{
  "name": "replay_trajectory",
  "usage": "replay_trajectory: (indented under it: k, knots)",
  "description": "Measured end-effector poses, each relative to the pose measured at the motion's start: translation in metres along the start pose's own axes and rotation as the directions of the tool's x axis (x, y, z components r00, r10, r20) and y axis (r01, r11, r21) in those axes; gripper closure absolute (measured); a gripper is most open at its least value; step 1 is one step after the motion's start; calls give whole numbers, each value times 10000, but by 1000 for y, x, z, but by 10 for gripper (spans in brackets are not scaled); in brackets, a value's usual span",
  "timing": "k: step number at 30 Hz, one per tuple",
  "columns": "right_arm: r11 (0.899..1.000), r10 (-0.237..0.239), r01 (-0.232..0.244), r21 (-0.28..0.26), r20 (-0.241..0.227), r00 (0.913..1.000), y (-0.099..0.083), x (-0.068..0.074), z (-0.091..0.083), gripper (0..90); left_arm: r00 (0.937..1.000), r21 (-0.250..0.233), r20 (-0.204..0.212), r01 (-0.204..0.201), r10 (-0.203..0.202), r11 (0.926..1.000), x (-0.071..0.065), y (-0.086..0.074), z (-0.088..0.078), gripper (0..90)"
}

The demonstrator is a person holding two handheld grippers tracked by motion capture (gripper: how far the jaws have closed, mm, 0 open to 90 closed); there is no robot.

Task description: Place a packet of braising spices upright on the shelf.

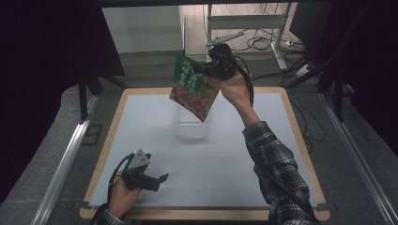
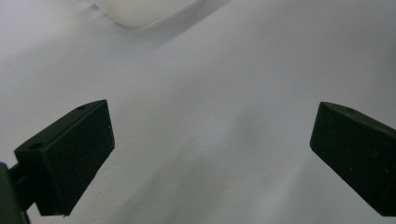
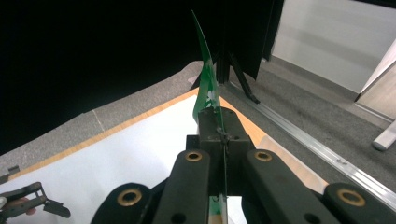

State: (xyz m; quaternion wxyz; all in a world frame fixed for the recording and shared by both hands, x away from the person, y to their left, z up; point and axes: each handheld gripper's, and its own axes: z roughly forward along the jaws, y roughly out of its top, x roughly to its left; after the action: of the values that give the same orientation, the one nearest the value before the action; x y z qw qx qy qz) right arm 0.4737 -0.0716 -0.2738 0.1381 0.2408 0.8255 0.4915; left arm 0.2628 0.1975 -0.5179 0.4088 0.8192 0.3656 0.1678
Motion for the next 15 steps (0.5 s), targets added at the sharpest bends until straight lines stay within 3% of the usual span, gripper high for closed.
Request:
replay_trajectory:
  k: [15]
  knots:
    - [9952, 69, -32, 977, -383, 9992, -26, -2, 24, 892, 10000, 59, -2, -13, 13, 10000, 0, 0, 1, 0]
